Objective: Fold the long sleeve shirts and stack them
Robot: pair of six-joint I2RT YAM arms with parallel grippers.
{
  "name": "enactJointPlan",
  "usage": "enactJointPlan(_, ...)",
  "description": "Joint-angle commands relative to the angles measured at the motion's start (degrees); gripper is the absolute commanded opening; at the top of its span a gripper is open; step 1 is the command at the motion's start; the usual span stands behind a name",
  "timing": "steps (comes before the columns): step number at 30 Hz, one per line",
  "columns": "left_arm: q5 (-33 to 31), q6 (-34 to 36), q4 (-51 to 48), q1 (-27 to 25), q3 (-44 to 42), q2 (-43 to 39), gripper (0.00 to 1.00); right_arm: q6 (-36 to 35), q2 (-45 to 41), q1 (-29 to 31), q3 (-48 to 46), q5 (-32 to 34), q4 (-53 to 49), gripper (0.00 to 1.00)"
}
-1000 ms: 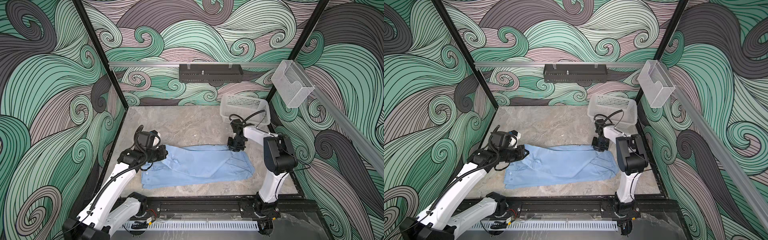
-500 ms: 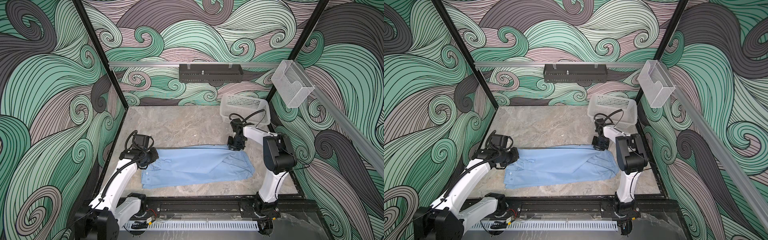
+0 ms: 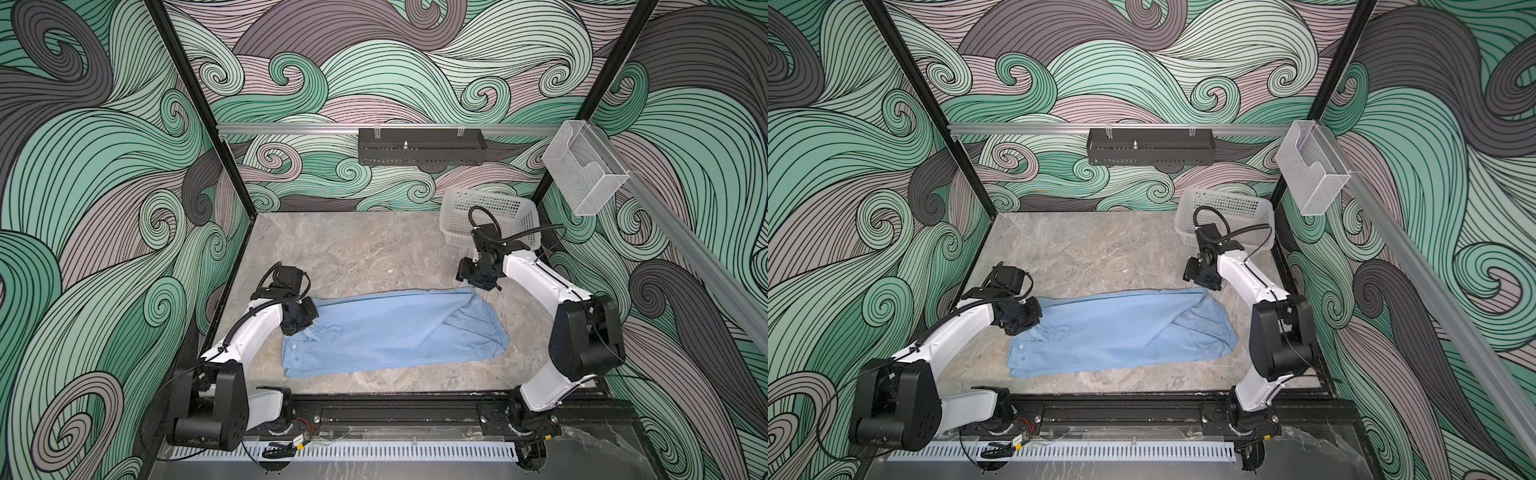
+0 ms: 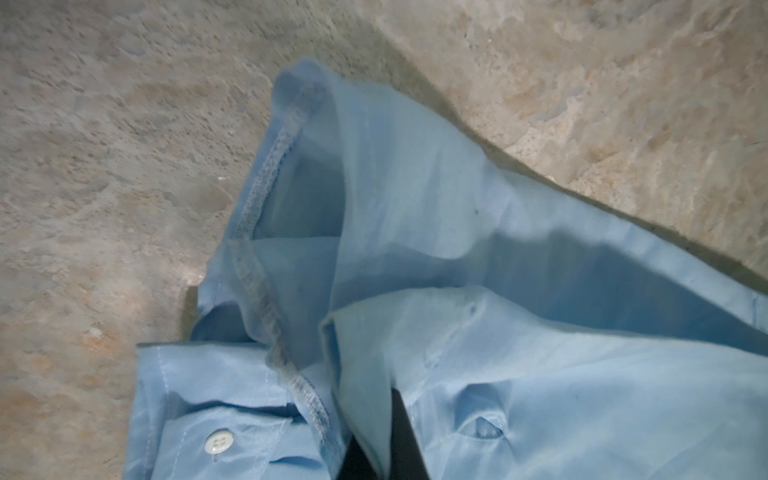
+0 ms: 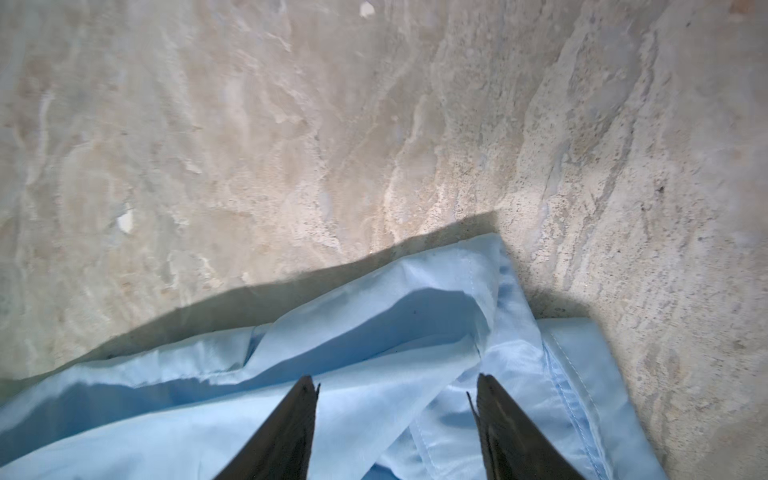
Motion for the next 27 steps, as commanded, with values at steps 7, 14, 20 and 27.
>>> enactJointPlan(7,1.5,1.2,-5.8,0.8,5.7,-2.1,0.61,0.4,-1.9,1.4,-5.2,-1.6,-1.9,0.63)
enactJointPlan(14,1.4,7.6,-10.4,-1.7,12.0,-6.1,0.99,6.0,-7.1,3.3,-13.5,-2.8,0.9,0.65)
enactJointPlan(20,6.9,8.2,-7.4,-10.0,13.1,5.0,0.81,12.7,-10.9,5.0,-23.4,-2.3,5.8,0.65)
enactJointPlan(27,8.2,6.9,-3.4,-10.9,13.0,19.4,0.66,11.9,-6.1,5.1,-25.3,-2.3,8.2,0.6)
